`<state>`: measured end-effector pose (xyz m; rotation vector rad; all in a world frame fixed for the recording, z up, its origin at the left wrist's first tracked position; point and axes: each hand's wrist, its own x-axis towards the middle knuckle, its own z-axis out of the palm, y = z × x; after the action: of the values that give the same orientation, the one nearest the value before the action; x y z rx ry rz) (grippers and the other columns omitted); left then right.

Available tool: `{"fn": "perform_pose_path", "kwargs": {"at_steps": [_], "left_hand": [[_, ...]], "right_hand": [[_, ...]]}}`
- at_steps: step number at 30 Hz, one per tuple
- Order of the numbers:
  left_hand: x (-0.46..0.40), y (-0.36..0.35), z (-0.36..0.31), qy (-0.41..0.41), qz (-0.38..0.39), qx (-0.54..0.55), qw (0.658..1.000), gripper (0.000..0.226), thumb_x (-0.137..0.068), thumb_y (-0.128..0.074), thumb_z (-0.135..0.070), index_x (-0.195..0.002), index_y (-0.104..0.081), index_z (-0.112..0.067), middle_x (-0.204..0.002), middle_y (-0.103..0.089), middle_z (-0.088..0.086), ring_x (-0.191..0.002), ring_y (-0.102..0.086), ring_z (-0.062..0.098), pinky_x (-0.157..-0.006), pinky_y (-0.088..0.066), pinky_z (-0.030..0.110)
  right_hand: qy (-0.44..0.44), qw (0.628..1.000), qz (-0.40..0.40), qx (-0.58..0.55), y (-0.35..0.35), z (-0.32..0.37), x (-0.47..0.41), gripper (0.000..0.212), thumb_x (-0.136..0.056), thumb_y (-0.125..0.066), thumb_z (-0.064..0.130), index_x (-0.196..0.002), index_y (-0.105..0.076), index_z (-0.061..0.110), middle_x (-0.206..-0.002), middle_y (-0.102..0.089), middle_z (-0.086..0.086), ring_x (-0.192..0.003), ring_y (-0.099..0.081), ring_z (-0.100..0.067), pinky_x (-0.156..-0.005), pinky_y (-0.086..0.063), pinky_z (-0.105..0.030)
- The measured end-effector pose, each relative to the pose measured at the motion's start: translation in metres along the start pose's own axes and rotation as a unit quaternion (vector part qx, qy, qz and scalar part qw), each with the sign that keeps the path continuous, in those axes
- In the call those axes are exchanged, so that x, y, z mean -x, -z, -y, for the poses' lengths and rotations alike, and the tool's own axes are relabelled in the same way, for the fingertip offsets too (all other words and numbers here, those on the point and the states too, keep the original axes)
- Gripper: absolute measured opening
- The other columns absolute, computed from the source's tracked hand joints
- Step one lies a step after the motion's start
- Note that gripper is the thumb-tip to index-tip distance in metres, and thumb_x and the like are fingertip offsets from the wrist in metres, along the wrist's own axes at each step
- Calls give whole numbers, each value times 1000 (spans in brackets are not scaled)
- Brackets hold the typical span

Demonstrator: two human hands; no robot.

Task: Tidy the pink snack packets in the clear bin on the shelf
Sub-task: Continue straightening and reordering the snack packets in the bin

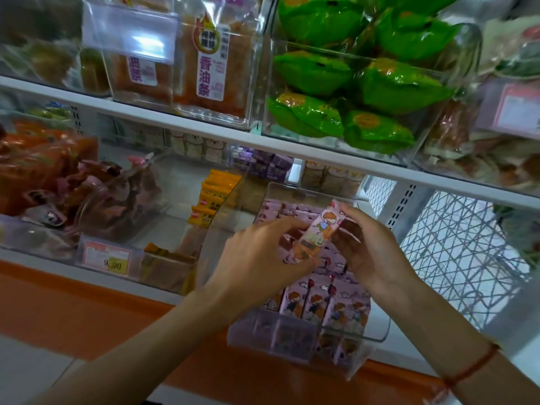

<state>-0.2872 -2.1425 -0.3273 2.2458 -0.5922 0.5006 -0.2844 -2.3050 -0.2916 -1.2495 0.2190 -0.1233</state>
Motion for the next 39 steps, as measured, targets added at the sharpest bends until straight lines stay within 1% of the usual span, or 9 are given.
{"fn": "perform_pose_path", "kwargs": {"at_steps": [6, 9, 13, 16, 20, 24, 28, 33, 39], "left_hand": [[1, -2, 6, 19, -7, 88, 996, 43, -82, -69, -45, -120, -51, -37, -97, -56, -31, -75, -52, -25, -67, -47, 1], [4, 0, 8, 33, -4, 172, 985, 28, -93, -58, -32, -117, -45, -35, -99, -56, -33, -91, -58, -14, -74, -51, 13], [7, 3, 4, 34, 8, 284, 958, 27, -98, -46, -25, -125, -47, -25, -112, -61, -22, -101, -59, -6, -82, -52, 17], [1, 6, 1, 64, 12, 336, 940, 26, -99, -43, -26, -123, -50, -28, -106, -64, -18, -95, -62, -3, -79, -55, 22], [-11, 14, 8, 86, 34, 321, 942, 25, -94, -49, -32, -119, -52, -34, -105, -61, -15, -91, -61, -3, -76, -56, 24], [-15, 24, 16, 34, 71, 331, 940, 30, -89, -61, -28, -117, -53, -35, -106, -62, -15, -87, -63, -1, -70, -57, 22], [-8, 34, 19, 59, 98, 393, 912, 25, -90, -61, -19, -106, -59, -39, -96, -71, -17, -87, -67, -2, -62, -51, 10], [6, 39, 19, 119, 131, 453, 874, 23, -85, -56, -36, -73, -75, -39, -80, -75, -10, -73, -72, 6, -59, -53, 13], [7, 37, 25, 170, 156, 442, 867, 32, -73, -53, -48, -79, -70, -22, -74, -75, -2, -67, -72, 10, -52, -53, 16]], "right_hand": [[18, 1000, 17, -8, -5, -1, 1, 14, -87, -64, 26, -76, -72, 21, -68, -68, 5, -67, -64, -8, -72, -51, -23], [49, 994, 86, 46, -9, 1, 9, 31, -92, -52, 35, -71, -74, 28, -76, -68, 5, -83, -61, -14, -88, -45, -33], [66, 985, 158, 31, -21, 0, 18, 31, -90, -45, 39, -98, -69, 22, -88, -68, 1, -94, -60, -16, -95, -42, -37], [103, 985, 114, 81, -31, -4, 19, 32, -93, -49, 28, -118, -62, 13, -104, -71, -5, -101, -65, -18, -93, -49, -33], [174, 973, 23, 149, -40, -9, 18, 19, -88, -62, 25, -106, -67, 20, -95, -74, 6, -91, -68, -5, -75, -55, -21], [183, 968, -24, 170, -47, -12, 16, 33, -76, -74, 35, -106, -67, 23, -94, -73, 8, -89, -68, -4, -72, -55, -19], [157, 972, -4, 177, -50, -19, 20, 44, -75, -70, 44, -111, -66, 20, -100, -72, 4, -92, -68, -8, -74, -55, -22], [117, 984, 9, 136, -42, -32, 27, 48, -70, -72, 46, -105, -67, 14, -100, -72, -5, -88, -68, -13, -72, -52, -24], [95, 984, -10, 148, -41, -36, 22, 77, -42, -74, 61, -101, -63, 12, -90, -71, -2, -84, -68, -15, -81, -53, -33]]}}
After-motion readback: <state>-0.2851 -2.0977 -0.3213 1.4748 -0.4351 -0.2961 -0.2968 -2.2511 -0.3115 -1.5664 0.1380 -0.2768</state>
